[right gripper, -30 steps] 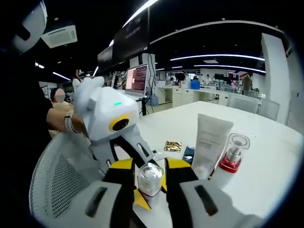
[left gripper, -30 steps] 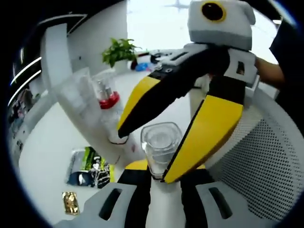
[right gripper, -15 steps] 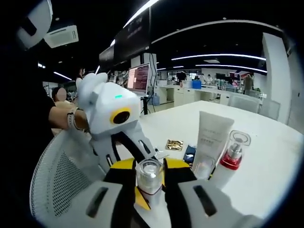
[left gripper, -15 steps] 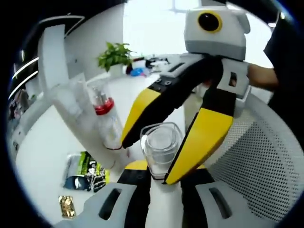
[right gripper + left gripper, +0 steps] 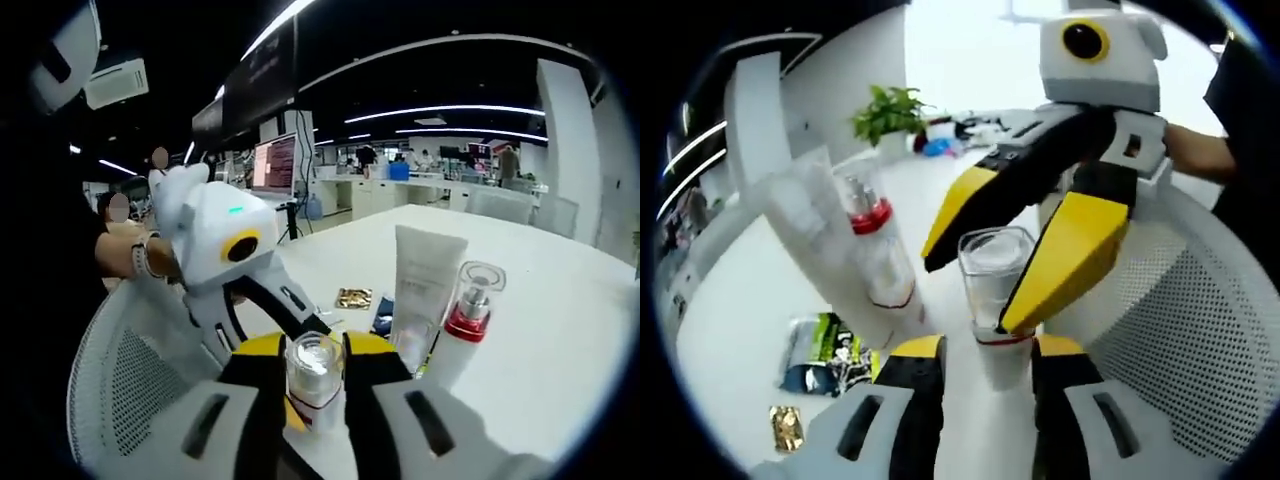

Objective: Arrange the skincare products in the storage area until every visible bottle or jar stands upright without overlapping.

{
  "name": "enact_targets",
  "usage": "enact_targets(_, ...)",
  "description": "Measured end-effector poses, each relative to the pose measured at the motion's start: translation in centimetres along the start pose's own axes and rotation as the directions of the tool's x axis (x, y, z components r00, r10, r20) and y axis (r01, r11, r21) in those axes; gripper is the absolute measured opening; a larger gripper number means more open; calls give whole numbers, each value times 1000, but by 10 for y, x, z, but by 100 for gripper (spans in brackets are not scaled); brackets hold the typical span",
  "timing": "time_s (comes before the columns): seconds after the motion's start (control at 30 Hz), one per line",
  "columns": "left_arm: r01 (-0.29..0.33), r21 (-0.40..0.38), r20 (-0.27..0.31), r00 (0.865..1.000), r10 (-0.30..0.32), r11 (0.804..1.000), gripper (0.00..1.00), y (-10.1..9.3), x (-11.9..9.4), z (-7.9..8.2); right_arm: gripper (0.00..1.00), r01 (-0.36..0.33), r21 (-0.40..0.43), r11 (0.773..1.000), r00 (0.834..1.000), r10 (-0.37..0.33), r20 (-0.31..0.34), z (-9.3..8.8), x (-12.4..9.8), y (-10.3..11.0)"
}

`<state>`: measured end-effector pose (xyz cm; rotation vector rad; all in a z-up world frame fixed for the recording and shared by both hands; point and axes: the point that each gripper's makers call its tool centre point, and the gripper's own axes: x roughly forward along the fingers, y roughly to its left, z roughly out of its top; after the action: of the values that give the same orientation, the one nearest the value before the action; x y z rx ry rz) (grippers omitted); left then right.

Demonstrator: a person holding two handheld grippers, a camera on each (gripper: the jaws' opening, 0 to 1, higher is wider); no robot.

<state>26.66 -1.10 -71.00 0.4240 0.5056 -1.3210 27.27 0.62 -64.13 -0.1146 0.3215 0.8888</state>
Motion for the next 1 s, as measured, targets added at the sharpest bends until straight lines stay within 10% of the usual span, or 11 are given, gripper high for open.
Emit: enact_targets(1.0,-48,-65,3,999,49,997,39,13,-3,-1,20,235,57,970,972,-232,-45,-27,-11,-83)
